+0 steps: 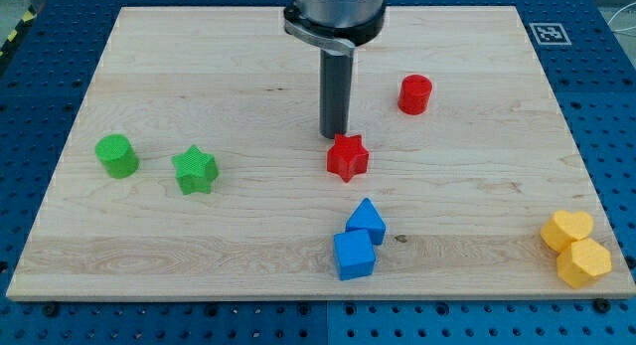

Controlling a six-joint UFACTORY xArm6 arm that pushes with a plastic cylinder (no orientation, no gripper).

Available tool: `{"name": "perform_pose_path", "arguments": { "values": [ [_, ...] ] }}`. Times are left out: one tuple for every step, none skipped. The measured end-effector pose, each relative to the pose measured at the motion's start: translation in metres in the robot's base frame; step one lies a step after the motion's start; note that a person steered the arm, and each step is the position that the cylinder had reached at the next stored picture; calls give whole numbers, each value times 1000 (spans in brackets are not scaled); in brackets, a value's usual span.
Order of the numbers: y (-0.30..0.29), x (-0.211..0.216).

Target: Push the red star below the red circle

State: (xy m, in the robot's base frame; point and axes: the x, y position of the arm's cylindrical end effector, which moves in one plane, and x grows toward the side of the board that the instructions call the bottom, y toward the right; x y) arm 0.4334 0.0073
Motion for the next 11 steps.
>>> {"name": "perform_pose_path", "arguments": {
  "values": [
    [-13,12],
    [-23,28],
    [-30,45],
    [-26,55],
    [-9,59],
    [7,58],
    [27,49],
    [48,41],
    [69,35],
    [90,30],
    [107,27]
  ]
}}
